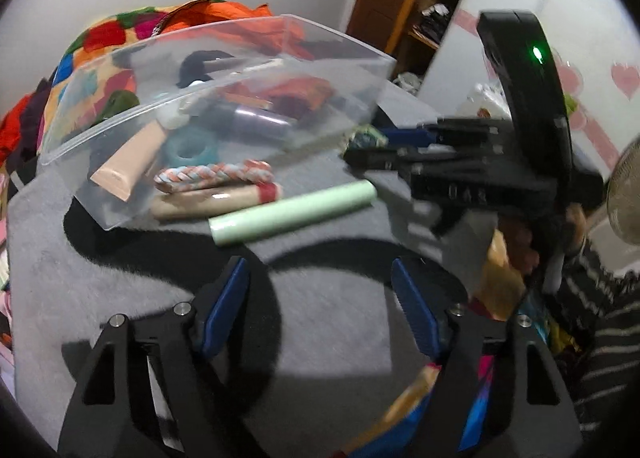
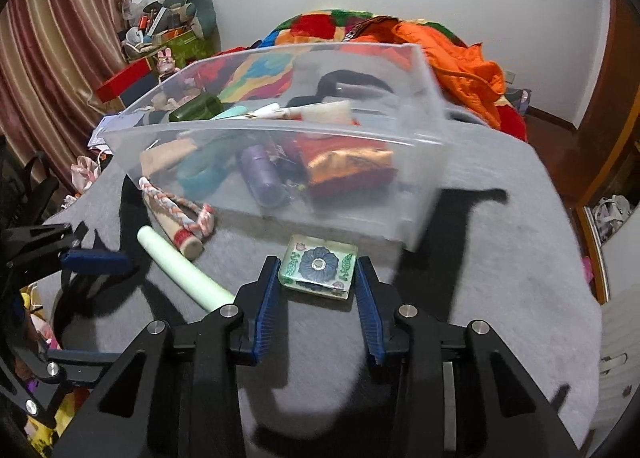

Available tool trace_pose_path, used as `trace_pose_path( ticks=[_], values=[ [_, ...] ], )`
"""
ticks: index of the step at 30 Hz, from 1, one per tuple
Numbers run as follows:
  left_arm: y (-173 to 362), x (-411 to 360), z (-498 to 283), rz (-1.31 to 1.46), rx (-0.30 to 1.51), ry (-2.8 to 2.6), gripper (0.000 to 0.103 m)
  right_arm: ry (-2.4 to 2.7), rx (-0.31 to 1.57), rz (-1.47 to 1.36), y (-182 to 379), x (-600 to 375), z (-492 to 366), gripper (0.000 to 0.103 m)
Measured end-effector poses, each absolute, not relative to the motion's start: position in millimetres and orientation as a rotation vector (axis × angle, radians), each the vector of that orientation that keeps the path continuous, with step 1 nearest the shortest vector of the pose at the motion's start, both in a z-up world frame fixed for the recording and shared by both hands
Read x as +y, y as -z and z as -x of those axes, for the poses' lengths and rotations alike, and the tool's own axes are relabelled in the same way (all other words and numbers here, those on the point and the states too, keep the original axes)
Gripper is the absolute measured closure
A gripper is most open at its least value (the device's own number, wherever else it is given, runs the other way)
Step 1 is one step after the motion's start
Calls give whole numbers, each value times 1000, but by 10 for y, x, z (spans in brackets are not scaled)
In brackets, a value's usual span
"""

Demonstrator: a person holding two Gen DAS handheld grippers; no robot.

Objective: Organize objects
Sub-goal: 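Grasp the pale green tube with the left tool while the right tool holds the tin, then lift and carry the green tin and pale green tube over the clear box with both tools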

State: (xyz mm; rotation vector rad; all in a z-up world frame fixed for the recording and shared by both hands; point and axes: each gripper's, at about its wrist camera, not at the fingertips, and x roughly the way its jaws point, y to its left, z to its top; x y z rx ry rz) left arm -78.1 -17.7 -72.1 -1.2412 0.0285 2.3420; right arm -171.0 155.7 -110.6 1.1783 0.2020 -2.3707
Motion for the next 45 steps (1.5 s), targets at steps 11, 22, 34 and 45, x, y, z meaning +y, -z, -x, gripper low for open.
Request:
trace_pose_path(
  ticks=[11, 22, 34, 45],
  values=[
    [496, 116, 1125, 1191, 188, -2365, 29, 2402, 120, -1208, 1087, 1970, 1552, 69],
    [772, 393, 1369, 1358, 283, -2211, 63, 2373, 57, -1209, 1105, 2056, 1490, 69],
    [741, 189, 976, 1410, 373, -2238, 60, 2339, 53, -1196, 1125, 1940, 1459, 69],
    [760, -6, 863, 1429, 423, -2253, 33, 2335, 61, -1201, 1136, 1931, 1438, 69]
  ],
)
